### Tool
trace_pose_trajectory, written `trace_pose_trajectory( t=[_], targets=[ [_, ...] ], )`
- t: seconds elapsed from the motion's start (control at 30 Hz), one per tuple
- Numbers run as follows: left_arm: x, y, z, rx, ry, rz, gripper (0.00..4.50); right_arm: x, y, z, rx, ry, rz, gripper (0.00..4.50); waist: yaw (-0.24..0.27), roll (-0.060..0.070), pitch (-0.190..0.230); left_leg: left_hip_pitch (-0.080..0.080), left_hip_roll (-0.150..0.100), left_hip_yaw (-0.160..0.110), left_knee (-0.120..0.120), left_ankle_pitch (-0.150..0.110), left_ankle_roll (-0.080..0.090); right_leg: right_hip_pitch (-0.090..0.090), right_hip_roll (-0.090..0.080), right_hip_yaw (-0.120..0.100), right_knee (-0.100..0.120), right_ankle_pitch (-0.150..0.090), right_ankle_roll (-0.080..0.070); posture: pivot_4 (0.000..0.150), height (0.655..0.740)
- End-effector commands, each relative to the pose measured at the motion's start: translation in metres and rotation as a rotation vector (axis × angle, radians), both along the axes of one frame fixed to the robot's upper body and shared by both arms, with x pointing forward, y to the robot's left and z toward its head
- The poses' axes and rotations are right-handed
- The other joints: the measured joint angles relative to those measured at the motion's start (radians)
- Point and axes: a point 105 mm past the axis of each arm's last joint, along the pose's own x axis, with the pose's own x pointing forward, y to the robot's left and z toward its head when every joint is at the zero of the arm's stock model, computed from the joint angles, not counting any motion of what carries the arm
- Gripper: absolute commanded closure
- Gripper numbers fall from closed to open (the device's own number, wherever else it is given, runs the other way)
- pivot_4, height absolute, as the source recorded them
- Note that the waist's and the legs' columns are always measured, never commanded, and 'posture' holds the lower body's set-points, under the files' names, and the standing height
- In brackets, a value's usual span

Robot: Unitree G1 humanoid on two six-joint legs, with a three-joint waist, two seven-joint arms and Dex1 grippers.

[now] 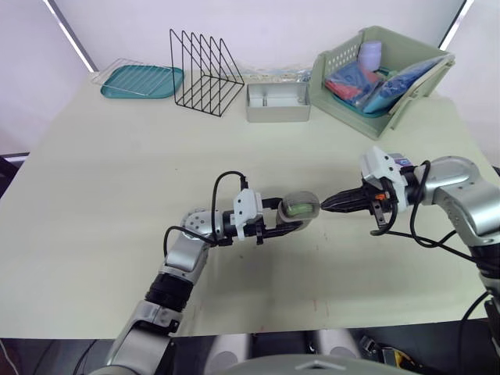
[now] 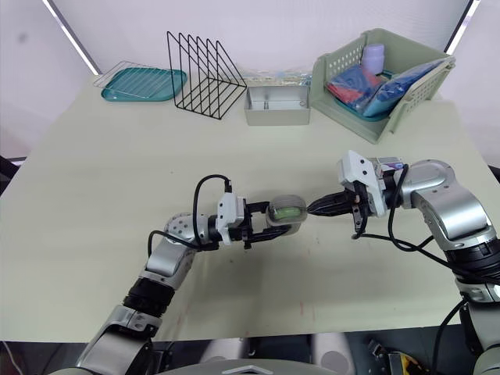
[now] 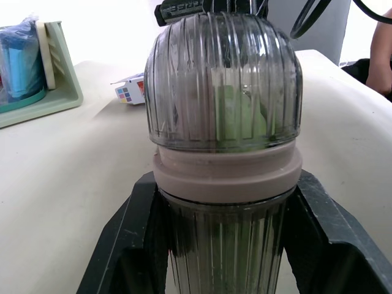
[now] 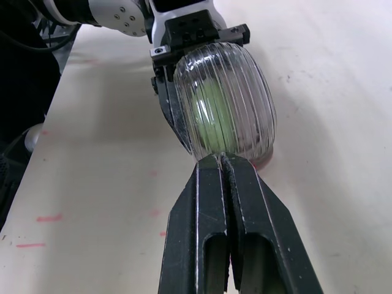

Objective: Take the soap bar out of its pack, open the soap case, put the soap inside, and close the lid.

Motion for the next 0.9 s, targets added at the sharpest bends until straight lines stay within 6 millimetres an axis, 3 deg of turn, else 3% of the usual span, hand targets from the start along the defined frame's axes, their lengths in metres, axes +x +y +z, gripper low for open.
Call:
trace_pose_trajectory(
  t=[0.03,0.9],
  targets=[
    [0.0024,-0.0001,0.0109,-0.014,-0.051,0.003,2.60,-0.0021,0.0042,0.0153,0.028,-0.047,0.025,4.43,0.000,0.000,0.000,0.000,0.000,0.000,0.000,0.000,0.000,0.000,0.000,0.000,0.000,0.000,0.000,0.150,0.7400],
    [0.0043,0.0002,0.0111,-0.012,-0.056,0.014,2.60,0.0004,0.0002,0.0172,0.037,-0.047,0.003,4.43,0.000,0.000,0.000,0.000,0.000,0.000,0.000,0.000,0.000,0.000,0.000,0.000,0.000,0.000,0.000,0.150,0.7400]
  ],
)
